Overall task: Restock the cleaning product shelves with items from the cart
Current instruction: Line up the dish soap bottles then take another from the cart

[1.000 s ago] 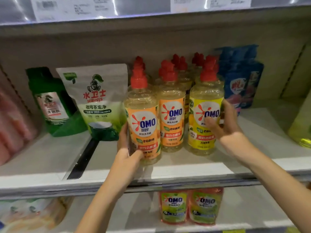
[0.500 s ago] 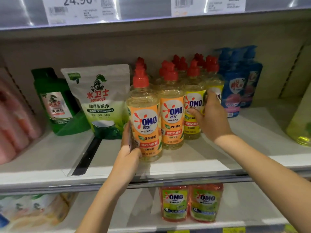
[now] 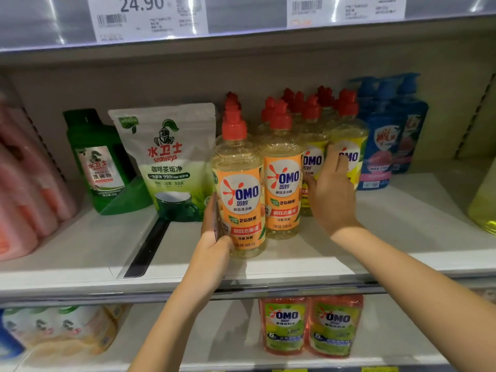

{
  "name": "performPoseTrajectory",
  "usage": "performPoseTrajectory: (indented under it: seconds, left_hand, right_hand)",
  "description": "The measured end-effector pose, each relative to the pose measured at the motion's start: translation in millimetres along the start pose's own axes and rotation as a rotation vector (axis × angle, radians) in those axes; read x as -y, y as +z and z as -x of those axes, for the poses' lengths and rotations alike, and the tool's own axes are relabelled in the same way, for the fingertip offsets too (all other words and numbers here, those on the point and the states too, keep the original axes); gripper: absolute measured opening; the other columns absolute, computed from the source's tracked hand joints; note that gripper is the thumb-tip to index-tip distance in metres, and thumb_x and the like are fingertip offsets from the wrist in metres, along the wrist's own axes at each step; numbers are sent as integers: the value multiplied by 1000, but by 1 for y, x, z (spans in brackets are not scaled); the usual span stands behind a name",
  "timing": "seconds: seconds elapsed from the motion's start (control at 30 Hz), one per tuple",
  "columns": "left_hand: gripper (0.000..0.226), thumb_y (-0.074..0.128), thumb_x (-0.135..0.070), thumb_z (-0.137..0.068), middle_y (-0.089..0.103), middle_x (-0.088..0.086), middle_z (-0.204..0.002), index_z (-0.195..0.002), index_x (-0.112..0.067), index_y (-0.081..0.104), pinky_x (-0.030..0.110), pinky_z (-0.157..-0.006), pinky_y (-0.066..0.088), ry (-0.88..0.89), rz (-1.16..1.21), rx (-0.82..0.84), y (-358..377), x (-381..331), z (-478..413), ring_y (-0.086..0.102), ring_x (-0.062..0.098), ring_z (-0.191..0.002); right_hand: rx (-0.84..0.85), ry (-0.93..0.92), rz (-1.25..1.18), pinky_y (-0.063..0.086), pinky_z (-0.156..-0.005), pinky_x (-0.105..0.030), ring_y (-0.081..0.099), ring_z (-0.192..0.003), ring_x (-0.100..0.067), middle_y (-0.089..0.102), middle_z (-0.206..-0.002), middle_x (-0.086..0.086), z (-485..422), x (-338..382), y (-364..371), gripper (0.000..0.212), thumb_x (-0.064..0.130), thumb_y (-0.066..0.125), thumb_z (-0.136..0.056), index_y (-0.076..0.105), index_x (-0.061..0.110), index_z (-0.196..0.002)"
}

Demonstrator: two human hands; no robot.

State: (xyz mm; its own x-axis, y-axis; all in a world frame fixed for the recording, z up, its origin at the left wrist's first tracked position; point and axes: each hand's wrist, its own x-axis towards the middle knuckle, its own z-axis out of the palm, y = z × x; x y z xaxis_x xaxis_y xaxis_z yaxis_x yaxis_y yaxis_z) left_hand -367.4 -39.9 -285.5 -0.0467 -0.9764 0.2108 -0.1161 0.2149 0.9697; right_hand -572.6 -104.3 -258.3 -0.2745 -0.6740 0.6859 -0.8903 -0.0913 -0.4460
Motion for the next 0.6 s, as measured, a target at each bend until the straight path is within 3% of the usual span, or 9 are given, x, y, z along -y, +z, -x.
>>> performPoseTrajectory:
  seconds: [0.07,0.13,0.2,0.27,0.43,0.5,0.6]
  left_hand:
    - [83,34,17,-88,39,-15,-145,-151,-35,18,-1,-85,42,-2,4,5,0,0,1,39,-22,-116]
    - [82,34,17,-88,41,-18,-140,-150,-34,18,-3,-80,42,-1,11,10,1,-1,1,43,-28,-106]
    - [80,33,17,-89,42,-24,-131,-147,-36,18,-4,-74,40,-1,24,3,2,-1,1,45,-33,-95]
    - [79,33,17,-90,42,-29,-126,-147,-37,18,-4,-73,40,-6,24,0,3,-1,1,45,-33,-93]
    - [77,38,13,-91,43,-15,-139,-150,-33,19,1,-83,44,21,3,5,1,-4,2,46,-24,-107]
    - [73,46,10,-91,48,-13,-138,-148,-30,23,13,-93,48,77,7,-9,0,-6,3,49,-14,-116]
    - [75,60,0,-82,46,-8,-140,-143,-28,26,33,-105,46,199,-35,-61,0,-7,6,48,1,-127]
  right_hand:
    - [15,-19,-15,49,-75,-41,59,-104,-43,41,-140,-26,6,-4,8,60,4,50,-97,21,0,-150]
    - [47,-6,-41,48,-94,-47,50,-122,-42,35,-146,-26,9,-8,10,65,4,49,-97,15,0,-152]
    - [63,-2,-34,43,-103,-48,43,-131,-40,32,-150,-24,8,-9,10,68,5,51,-96,11,0,-152]
    - [74,-5,-27,43,-103,-47,43,-132,-39,31,-151,-24,8,-9,11,71,6,53,-96,10,-1,-152]
    - [124,53,-93,47,-95,-45,51,-125,-35,41,-146,-18,6,-9,3,76,9,62,-92,15,6,-152]
    - [152,116,-190,47,-95,-43,55,-120,-34,52,-137,-16,3,-8,-4,72,12,66,-90,25,8,-148]
    - [183,248,-298,50,-88,-39,60,-105,-29,63,-108,-11,2,0,-27,52,16,67,-89,43,9,-135]
